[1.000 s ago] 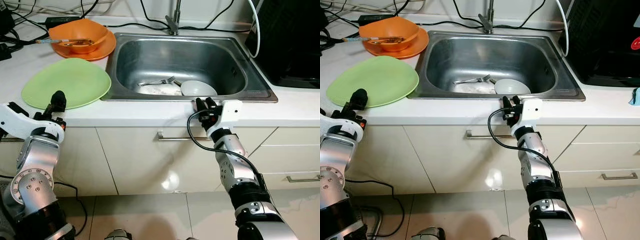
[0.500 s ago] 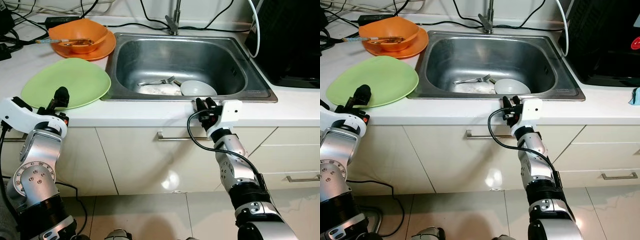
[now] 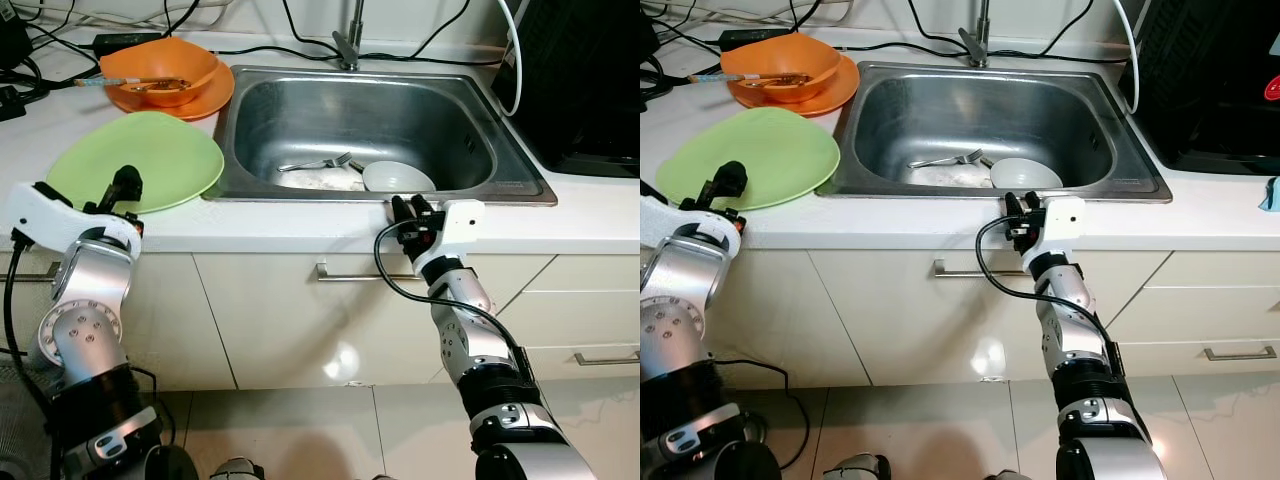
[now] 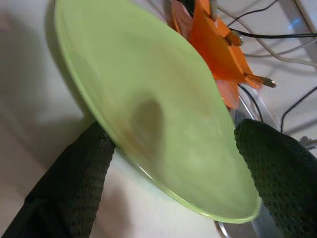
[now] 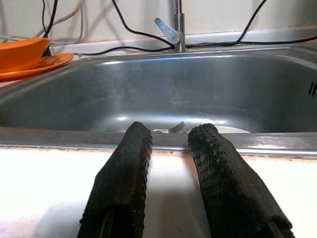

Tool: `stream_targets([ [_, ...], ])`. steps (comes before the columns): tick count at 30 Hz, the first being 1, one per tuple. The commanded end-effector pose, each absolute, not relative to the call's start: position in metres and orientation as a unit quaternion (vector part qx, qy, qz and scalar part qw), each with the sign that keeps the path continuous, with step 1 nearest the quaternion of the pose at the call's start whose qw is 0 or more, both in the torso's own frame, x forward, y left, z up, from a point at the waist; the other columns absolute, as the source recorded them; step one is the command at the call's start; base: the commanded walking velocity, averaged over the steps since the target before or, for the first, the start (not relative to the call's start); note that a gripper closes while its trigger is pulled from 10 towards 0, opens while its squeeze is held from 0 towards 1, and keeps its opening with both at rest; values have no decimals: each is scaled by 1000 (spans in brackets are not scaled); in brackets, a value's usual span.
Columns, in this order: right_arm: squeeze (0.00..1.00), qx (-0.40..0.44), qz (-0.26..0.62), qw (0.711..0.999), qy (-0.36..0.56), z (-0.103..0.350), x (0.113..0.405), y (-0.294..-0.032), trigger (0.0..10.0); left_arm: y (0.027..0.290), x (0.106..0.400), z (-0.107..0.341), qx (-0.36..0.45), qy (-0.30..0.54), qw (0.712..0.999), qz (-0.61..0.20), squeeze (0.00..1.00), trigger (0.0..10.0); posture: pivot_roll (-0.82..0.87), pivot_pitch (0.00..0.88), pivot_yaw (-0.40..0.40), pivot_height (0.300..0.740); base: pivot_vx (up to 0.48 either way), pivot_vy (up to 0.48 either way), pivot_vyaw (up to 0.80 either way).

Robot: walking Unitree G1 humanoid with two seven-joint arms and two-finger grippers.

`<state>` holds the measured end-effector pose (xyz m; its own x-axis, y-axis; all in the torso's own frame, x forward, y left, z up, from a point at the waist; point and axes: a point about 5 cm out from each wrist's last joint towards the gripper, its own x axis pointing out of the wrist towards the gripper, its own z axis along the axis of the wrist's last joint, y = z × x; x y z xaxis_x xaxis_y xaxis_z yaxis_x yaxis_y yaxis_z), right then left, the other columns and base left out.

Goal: Kitchen organization

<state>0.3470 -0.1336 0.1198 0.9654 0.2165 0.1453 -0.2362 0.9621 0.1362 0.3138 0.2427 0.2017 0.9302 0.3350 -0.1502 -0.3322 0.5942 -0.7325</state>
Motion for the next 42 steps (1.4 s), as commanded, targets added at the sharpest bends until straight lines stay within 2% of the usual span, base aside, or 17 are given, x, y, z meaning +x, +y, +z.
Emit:
stream_targets([
  [1, 0, 77, 111, 989, -67, 124, 349, -137, 10000, 238, 319, 209, -405, -7, 895, 189, 0, 10000, 10, 48, -32, 740, 0, 0, 0],
  [7, 0, 76, 112, 988, -68, 125, 350, -137, 10000, 226, 326, 213, -395, -7, 900, 183, 0, 10000, 10, 47, -32, 740, 0, 0, 0],
  [8, 0, 77, 112, 988, -68, 125, 350, -136, 10000, 224, 326, 212, -394, -6, 901, 180, 0, 7451, 10, 47, -32, 740, 0, 0, 0],
  [9, 0, 77, 113, 988, -68, 125, 350, -136, 10000, 223, 327, 212, -393, -6, 902, 179, 0, 7451, 10, 47, -32, 740, 0, 0, 0],
  [10, 0, 77, 113, 988, -68, 125, 350, -136, 10000, 221, 328, 212, -393, -5, 902, 177, 0, 2941, 10, 47, -32, 740, 0, 0, 0],
  [11, 0, 77, 113, 988, -68, 125, 350, -136, 10000, 220, 328, 212, -394, -4, 902, 176, 0, 2941, 9, 44, -29, 740, 0, 0, 0],
  [12, 0, 77, 113, 988, -68, 124, 350, -136, 10000, 219, 328, 211, -394, -4, 902, 177, 0, 0, 9, 43, -30, 740, 0, 0, 0],
  [20, 0, 76, 111, 989, -66, 123, 349, -137, 10000, 212, 330, 206, -398, 4, 900, 178, 0, 0, 6, 52, -33, 740, 0, 0, 0],
  [42, 0, 75, 106, 990, -62, 122, 348, -140, 10000, 213, 328, 204, -386, -21, 901, 198, 0, 0, -2, 72, -42, 740, 0, 0, 0],
])
